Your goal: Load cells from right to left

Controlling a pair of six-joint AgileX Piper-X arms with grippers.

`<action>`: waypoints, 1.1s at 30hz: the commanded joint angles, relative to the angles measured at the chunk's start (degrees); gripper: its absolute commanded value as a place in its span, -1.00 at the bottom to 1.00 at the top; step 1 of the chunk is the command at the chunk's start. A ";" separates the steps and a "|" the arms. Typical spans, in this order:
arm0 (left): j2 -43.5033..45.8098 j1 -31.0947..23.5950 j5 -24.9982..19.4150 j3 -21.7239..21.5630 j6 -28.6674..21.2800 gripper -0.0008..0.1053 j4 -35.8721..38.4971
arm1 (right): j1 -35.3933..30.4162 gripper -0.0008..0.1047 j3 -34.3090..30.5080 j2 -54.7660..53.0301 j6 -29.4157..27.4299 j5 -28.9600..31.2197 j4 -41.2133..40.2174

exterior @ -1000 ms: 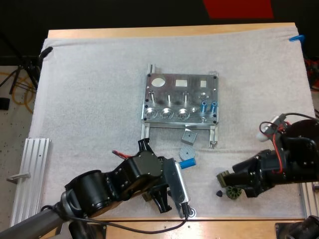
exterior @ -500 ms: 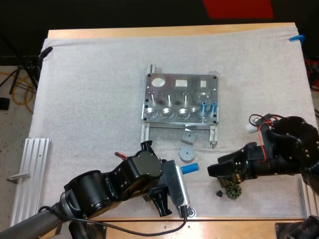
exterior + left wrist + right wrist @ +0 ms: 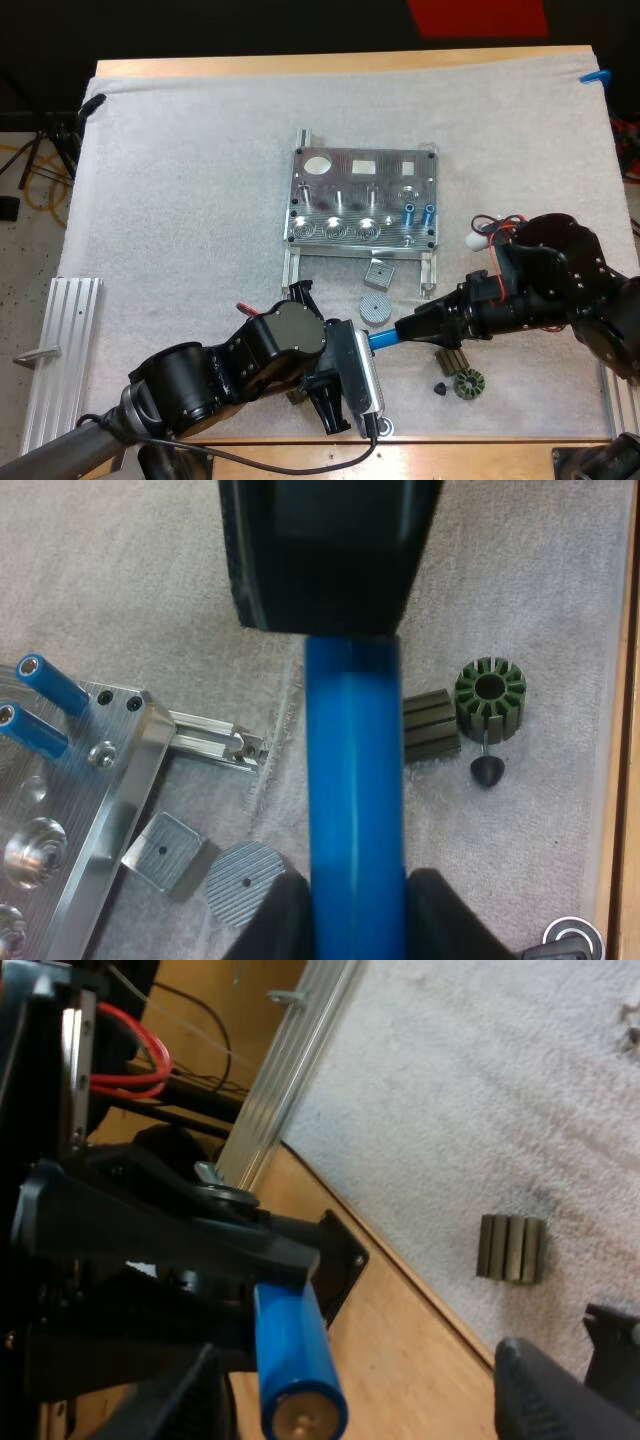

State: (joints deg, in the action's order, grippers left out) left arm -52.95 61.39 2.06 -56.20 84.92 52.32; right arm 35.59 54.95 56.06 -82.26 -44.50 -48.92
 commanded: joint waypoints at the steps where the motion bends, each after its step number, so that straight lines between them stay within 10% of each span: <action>1: 0.35 0.26 0.32 0.08 -0.34 -0.96 -0.52 | 0.06 0.11 0.13 -0.13 0.27 -1.70 0.85; 26: 0.35 0.26 -0.06 0.08 -0.34 -0.96 -3.82 | 0.06 0.03 -0.45 0.07 5.71 -5.98 3.73; 33: 0.35 0.26 -0.13 0.08 -0.34 -0.96 -3.80 | 0.06 -0.44 -0.45 0.07 6.47 -5.98 3.73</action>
State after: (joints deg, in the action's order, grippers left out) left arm -52.95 61.39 2.12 -56.15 84.92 49.29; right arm 35.59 54.37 56.19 -75.58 -49.83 -45.66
